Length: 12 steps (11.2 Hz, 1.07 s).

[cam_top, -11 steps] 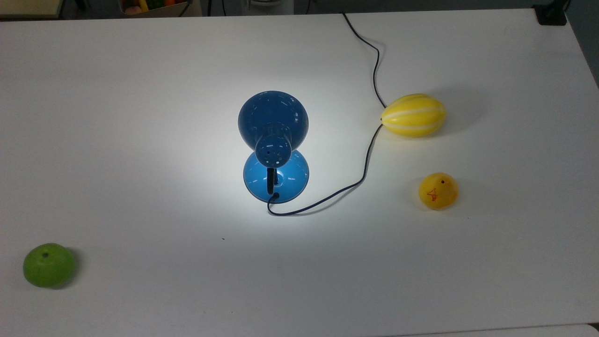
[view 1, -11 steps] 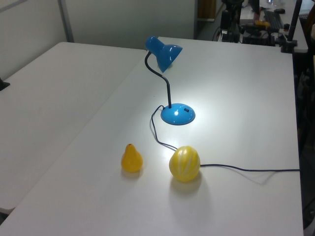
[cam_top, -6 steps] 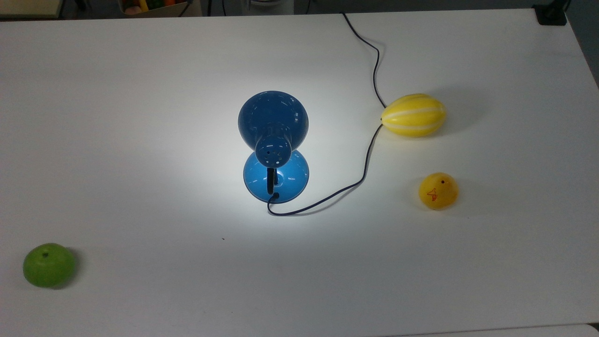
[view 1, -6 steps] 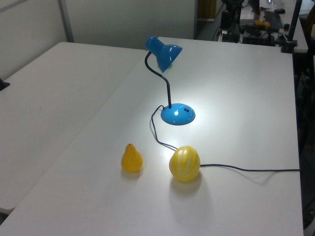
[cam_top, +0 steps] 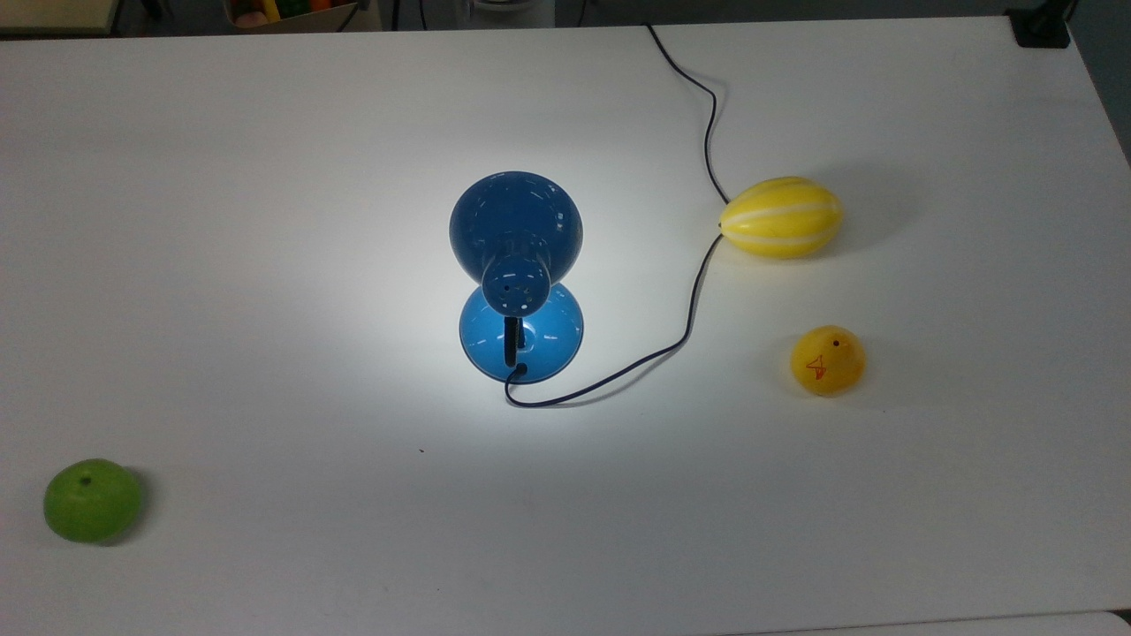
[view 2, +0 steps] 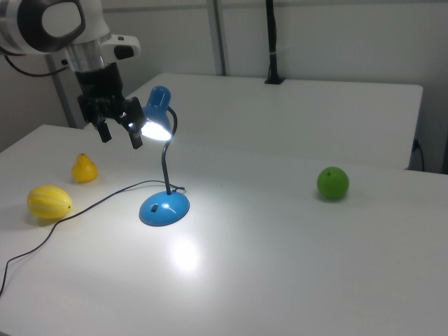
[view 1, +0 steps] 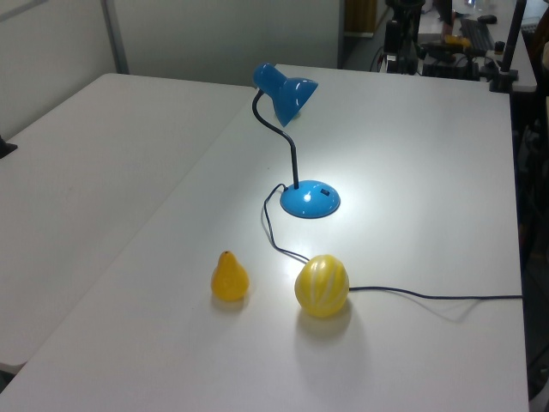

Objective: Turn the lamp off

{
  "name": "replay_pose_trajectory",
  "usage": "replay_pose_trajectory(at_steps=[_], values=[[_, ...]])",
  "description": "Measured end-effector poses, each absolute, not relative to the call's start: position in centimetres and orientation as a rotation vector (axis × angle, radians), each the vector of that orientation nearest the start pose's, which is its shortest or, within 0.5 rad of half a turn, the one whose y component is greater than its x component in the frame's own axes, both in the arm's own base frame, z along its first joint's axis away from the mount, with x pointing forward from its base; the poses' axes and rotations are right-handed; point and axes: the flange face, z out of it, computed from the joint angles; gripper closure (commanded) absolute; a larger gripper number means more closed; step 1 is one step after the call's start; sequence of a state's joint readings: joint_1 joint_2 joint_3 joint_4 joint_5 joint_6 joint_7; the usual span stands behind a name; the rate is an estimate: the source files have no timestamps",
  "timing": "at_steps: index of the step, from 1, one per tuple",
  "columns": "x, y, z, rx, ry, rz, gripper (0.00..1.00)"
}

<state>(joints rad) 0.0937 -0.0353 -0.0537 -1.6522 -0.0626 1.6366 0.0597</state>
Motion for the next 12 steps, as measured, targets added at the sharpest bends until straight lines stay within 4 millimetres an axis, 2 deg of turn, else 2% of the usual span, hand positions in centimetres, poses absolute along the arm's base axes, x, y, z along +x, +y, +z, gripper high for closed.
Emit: replay_pose_trajectory(at_steps=[2,8,10,12], values=[[54.9,1.6,61.1,-3.201,0.024,-0.035,0.98],[55.0,1.8,60.8,-3.201,-0.057,-0.024,1.0],[55.2,2.3,59.9,-3.201,-0.078,0.003,1.0],[55.9,3.3,58.1,-3.198,-0.109,-0.018,1.0]])
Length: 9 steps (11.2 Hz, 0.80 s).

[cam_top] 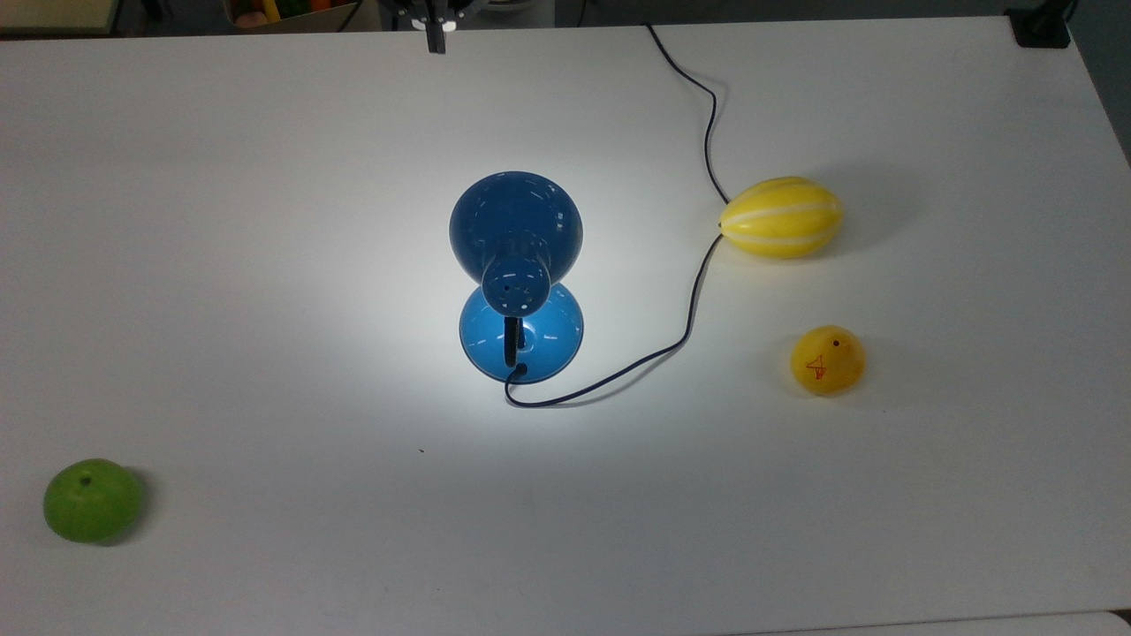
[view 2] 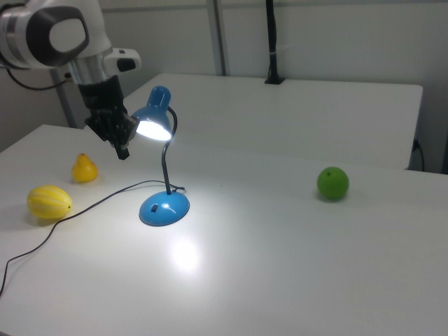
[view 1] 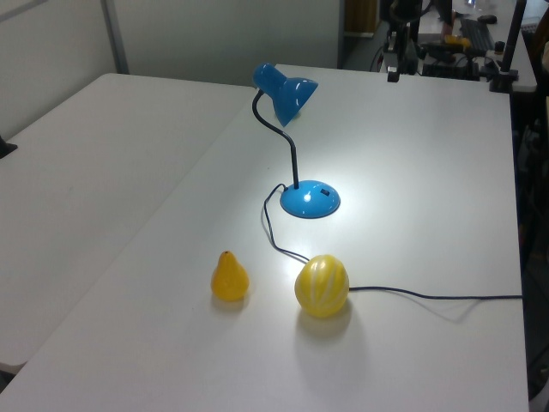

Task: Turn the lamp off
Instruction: 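Move the gripper down to the switch on the blue lamp base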

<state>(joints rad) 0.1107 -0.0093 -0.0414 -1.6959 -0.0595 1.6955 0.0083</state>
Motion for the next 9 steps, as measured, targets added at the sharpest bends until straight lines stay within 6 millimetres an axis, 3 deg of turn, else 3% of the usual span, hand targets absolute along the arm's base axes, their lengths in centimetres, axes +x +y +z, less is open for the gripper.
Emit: replay_pose_trajectory(at_steps=[3,9], values=[[57.0,5.6,52.2,-3.19,-0.182,-0.071,1.0],[59.2,7.6,40.8,-3.161,-0.141,-0.252,1.0]])
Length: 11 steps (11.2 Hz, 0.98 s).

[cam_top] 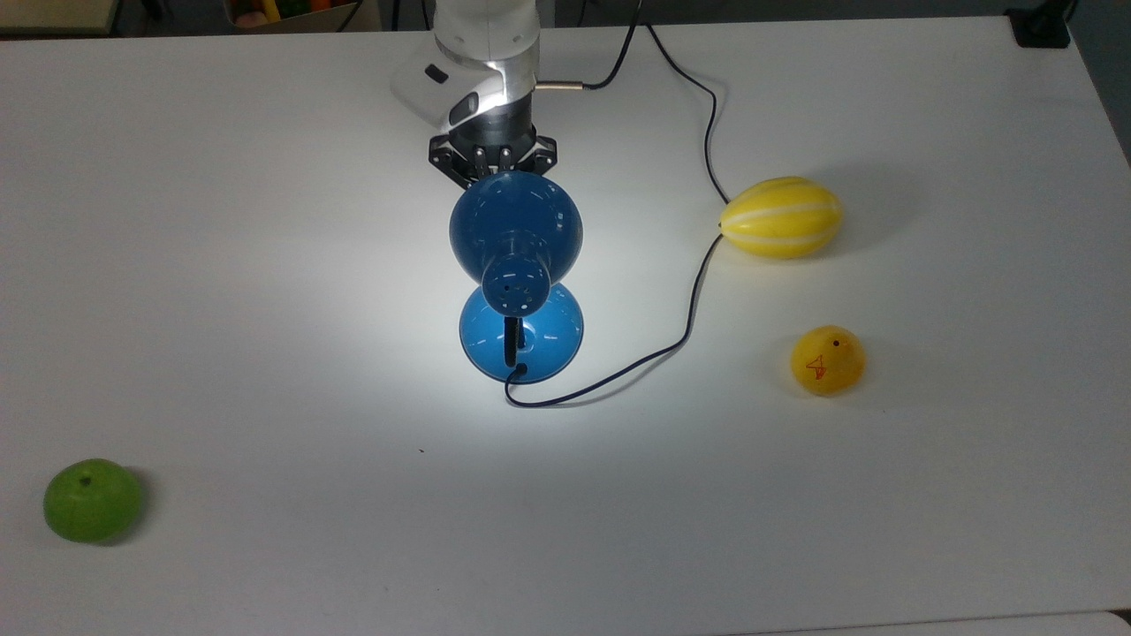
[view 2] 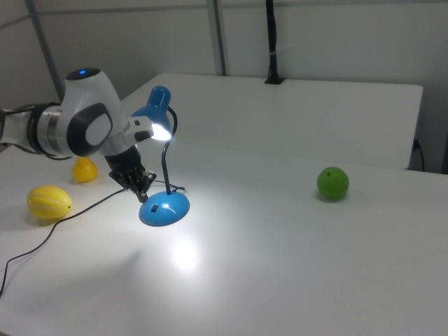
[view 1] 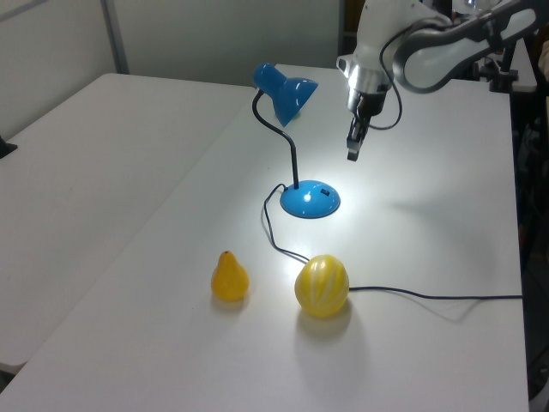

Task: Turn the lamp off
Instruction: 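Move the gripper down to the switch on the blue lamp base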

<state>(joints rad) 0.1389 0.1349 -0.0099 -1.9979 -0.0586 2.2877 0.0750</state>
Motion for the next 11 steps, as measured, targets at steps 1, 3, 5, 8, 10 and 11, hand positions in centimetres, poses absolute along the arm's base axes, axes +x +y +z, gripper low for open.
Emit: replay_pose_trajectory(at_steps=[1,3,5,8,10,11], values=[[59.5,8.0,39.4,-3.156,-0.131,-0.26,1.0],[60.3,8.5,37.2,-3.147,-0.096,-0.289,1.0],[61.0,8.8,35.5,-3.132,-0.046,-0.334,1.0],[61.3,9.1,33.8,-3.127,-0.027,-0.337,1.0],[61.3,9.3,33.6,-3.126,-0.021,-0.333,1.0],[61.3,9.6,33.6,-3.124,-0.026,-0.334,1.0]])
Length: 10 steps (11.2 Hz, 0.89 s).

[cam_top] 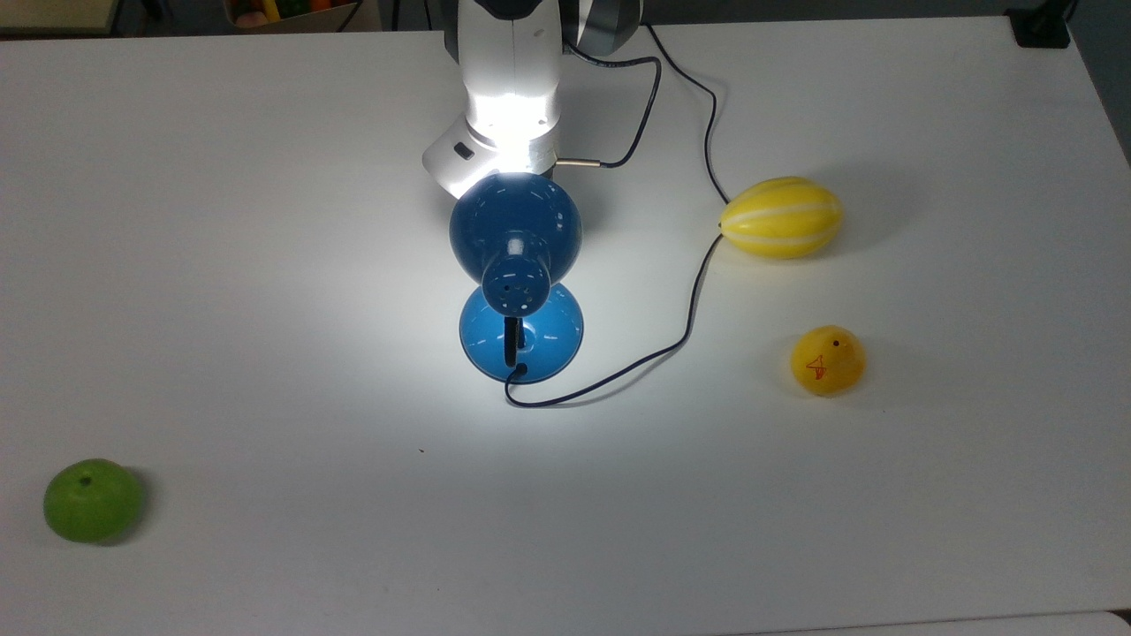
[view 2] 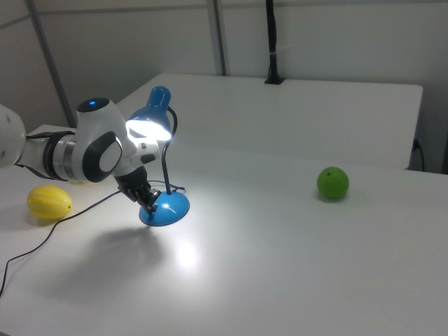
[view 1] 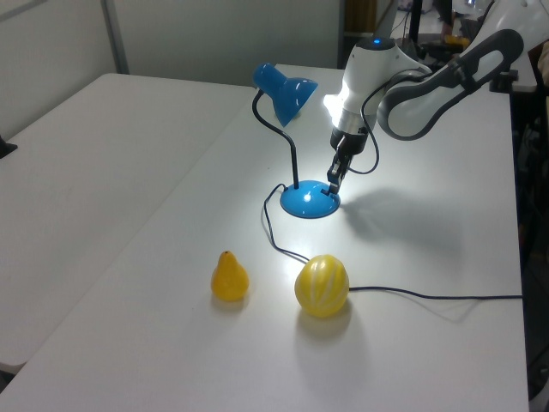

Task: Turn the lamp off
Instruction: 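Move the gripper down to the switch on the blue lamp base, then press the switch on the lamp base with the gripper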

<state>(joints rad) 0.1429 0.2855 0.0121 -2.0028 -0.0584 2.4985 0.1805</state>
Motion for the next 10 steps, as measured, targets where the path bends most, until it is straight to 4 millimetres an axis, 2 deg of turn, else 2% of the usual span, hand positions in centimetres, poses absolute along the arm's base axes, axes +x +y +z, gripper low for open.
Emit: replay_pose_trajectory(at_steps=[4,10], values=[[61.6,10.13,34.01,-3.107,-0.035,-0.401,1.0],[61.6,10.13,33.35,-3.11,-0.033,-0.386,1.0]])
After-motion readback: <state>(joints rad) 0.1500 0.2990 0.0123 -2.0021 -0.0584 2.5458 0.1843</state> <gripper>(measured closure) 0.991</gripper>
